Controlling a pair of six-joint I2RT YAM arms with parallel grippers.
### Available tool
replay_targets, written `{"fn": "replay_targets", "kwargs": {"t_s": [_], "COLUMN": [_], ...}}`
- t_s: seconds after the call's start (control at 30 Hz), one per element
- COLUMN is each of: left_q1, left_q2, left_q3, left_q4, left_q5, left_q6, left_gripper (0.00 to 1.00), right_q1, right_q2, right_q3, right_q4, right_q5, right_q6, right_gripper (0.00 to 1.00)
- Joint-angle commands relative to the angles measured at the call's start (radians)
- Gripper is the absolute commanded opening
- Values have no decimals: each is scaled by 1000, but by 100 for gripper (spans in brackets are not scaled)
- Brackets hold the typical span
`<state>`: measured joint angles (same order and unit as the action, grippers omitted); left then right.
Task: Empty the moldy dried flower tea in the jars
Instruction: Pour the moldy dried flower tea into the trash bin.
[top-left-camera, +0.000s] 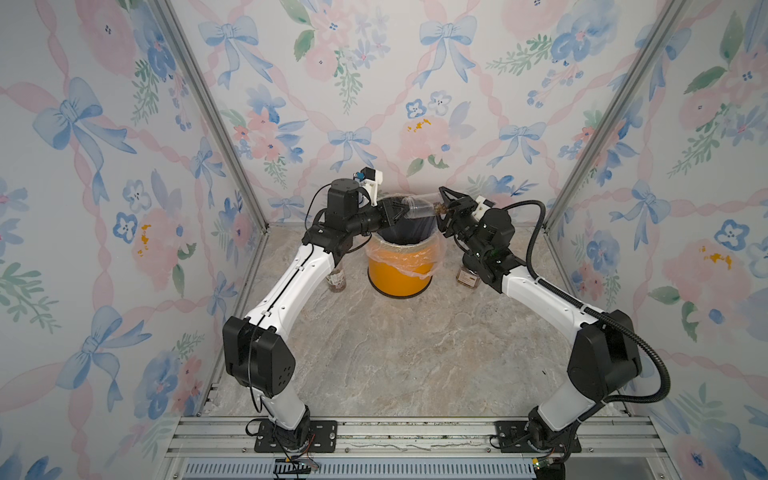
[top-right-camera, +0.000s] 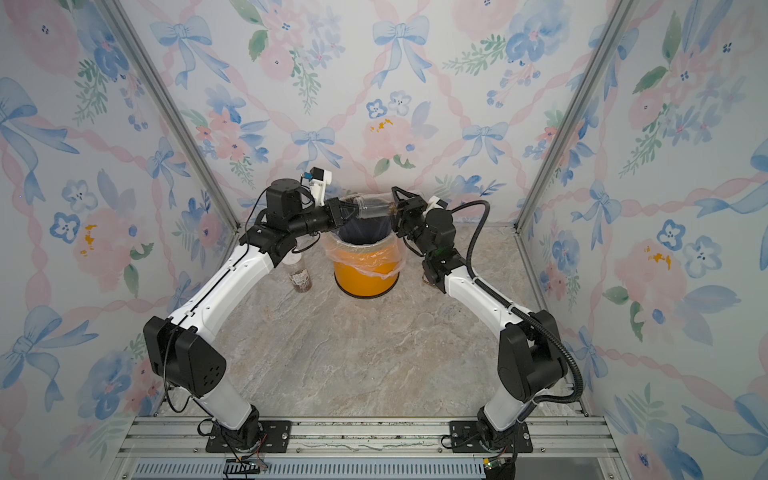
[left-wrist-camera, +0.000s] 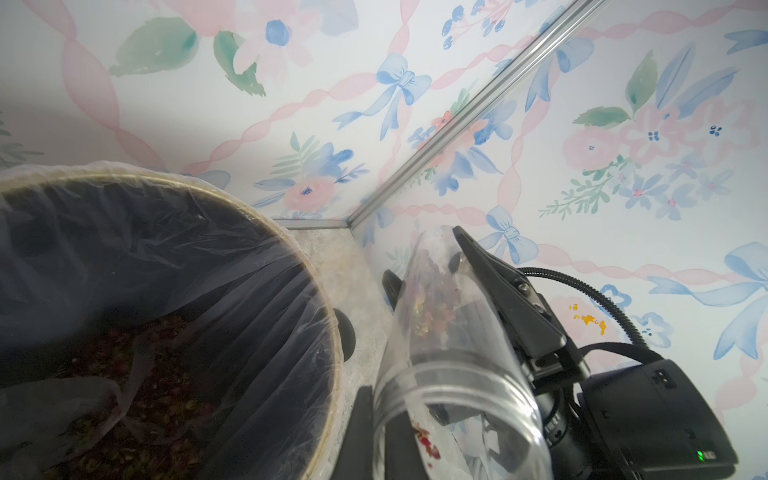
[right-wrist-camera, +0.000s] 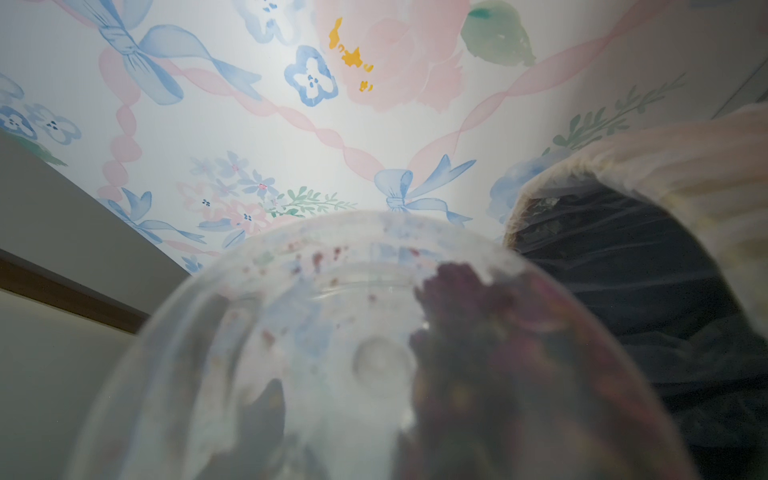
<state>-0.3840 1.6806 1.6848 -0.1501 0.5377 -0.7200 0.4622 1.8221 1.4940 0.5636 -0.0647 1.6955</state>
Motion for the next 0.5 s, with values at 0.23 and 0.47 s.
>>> {"fn": "replay_targets", "kwargs": {"t_s": [0.23, 0.47], "left_q1": [-1, 61], "left_q2": [11, -48], "left_q3": [-17, -69], "left_q4": [17, 16], "left_q5": [-24, -79], "left_q6": [-6, 25], "left_gripper": [31, 53], "right_q1": [11, 0], "right_q2": [25, 19], "right_q3": [-29, -31], "right_q4": [91, 82], "right_q5": [80, 117], "right_q6": [18, -11], "right_gripper": [45, 45]}}
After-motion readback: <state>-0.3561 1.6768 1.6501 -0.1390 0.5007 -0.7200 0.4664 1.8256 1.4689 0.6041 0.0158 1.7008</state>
